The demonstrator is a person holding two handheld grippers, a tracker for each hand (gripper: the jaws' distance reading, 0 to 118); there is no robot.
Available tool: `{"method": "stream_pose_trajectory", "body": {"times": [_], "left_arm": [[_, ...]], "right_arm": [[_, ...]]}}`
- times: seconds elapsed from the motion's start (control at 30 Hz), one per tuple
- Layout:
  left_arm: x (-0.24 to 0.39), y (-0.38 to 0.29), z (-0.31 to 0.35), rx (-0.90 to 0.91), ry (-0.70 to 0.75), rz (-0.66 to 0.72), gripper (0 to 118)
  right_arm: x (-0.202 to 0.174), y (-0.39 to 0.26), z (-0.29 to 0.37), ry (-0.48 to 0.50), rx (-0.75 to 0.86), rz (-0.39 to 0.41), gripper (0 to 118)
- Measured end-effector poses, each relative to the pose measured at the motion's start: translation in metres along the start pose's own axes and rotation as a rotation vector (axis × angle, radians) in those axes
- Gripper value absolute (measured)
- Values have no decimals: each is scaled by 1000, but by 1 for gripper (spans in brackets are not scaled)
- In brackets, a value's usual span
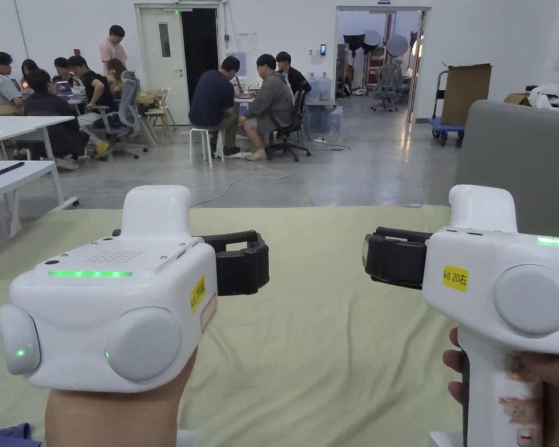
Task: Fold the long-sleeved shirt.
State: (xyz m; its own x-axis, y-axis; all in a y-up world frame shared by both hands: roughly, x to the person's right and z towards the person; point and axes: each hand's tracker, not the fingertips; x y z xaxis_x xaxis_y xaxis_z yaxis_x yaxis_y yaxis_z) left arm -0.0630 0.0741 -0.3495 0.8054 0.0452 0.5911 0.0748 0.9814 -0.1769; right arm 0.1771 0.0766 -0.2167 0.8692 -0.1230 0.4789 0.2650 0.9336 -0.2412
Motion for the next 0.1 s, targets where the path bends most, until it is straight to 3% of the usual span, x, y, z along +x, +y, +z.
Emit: {"method": "stream_pose_trajectory", "body": {"times": [0.1], "left_arm": [[1, 0, 0, -1, 2, -5, 118]], "right_arm": [[-1, -1, -1, 0, -6, 8, 115]]}}
